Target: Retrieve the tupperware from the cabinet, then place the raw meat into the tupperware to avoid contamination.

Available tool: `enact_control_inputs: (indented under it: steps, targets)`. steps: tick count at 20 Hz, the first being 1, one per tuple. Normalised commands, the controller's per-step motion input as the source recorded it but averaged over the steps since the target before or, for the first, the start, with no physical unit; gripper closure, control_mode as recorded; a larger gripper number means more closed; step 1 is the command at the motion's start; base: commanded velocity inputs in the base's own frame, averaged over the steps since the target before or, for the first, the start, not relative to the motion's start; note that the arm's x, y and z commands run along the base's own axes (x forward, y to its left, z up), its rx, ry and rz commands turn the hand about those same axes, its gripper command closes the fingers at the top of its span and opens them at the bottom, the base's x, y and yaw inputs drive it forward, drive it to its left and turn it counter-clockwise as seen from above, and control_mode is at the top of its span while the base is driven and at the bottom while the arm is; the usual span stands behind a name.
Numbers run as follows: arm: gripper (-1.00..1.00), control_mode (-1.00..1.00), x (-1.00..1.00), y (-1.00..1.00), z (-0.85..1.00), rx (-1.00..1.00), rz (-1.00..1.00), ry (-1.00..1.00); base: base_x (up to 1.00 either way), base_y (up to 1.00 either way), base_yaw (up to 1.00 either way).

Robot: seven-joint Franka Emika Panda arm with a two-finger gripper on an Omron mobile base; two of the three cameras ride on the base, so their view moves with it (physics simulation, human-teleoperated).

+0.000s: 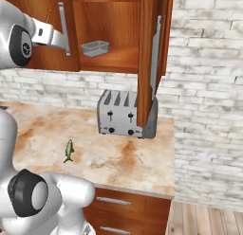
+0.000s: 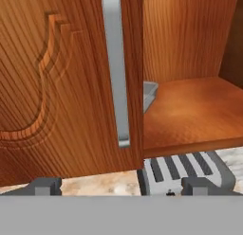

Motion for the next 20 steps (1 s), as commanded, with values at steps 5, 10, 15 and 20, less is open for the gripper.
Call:
enact_control_inputs:
  steps: [5,10,15,20]
  targets:
    - [-1.0,-1.0,0.29,0.0,0.01,0.0,0.01,-0.14,0.0,0.0,0.0]
    - [-1.0,-1.0,0.44,0.0,0.0,0.0,0.0,-0.1,0.0,0.0,0.0]
    - [-1.0,-1.0,0.56,0.0,0.0,0.0,0.0,-0.05,0.0,0.0,0.0]
    - [-1.0,-1.0,0.57,0.0,0.0,0.0,0.0,-0.01,0.0,0.0,0.0]
